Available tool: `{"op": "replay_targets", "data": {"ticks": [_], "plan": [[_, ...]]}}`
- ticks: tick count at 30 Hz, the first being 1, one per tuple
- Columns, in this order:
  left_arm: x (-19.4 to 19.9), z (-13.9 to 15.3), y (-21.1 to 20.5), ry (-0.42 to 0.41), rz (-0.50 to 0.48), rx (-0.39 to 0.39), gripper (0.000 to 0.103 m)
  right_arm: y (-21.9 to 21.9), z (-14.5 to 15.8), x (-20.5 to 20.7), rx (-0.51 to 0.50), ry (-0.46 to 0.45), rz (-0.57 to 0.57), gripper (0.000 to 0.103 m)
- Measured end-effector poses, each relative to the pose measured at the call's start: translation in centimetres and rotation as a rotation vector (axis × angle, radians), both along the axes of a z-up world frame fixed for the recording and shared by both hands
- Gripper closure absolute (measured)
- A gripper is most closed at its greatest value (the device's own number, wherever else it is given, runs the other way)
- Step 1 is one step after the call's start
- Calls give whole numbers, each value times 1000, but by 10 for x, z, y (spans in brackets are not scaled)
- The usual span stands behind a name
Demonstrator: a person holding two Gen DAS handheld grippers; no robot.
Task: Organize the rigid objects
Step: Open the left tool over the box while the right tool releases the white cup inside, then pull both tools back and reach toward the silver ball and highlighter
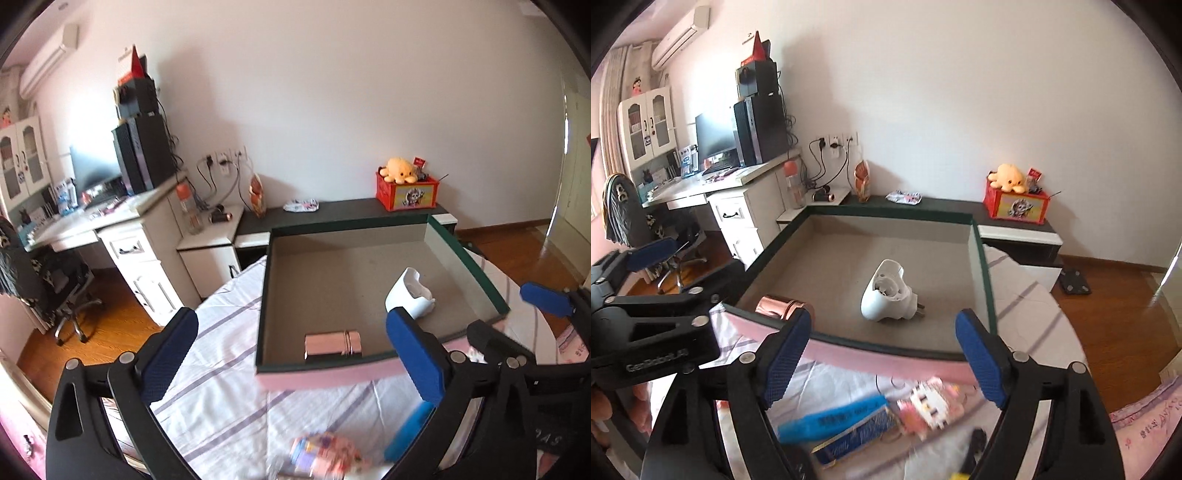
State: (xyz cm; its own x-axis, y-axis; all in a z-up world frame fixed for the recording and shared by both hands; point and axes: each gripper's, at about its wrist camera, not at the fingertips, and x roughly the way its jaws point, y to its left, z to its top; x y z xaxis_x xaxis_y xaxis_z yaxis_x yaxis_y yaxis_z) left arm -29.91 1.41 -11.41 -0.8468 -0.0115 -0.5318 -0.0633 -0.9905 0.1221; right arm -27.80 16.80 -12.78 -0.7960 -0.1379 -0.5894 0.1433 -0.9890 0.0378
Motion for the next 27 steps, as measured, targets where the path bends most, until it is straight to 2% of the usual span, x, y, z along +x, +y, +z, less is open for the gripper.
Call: {"op": "replay_targets", "data": {"ticks": [6, 12, 14, 19, 27], "plan": [[56, 21, -13, 70, 16, 36, 0, 0, 20, 49, 7, 80, -22, 17], [106, 31, -24, 92, -8, 104, 0, 6, 31, 106, 12, 171, -63, 14], [121, 29, -27, 104, 2, 110, 0, 7, 32, 120, 6, 180, -66, 0], [153, 22, -36, 103, 28, 146, 0, 10, 34, 145, 30, 198, -72, 0], [187, 20, -39, 104, 4, 135, 0, 20, 37, 178, 19, 222, -102, 0]]}}
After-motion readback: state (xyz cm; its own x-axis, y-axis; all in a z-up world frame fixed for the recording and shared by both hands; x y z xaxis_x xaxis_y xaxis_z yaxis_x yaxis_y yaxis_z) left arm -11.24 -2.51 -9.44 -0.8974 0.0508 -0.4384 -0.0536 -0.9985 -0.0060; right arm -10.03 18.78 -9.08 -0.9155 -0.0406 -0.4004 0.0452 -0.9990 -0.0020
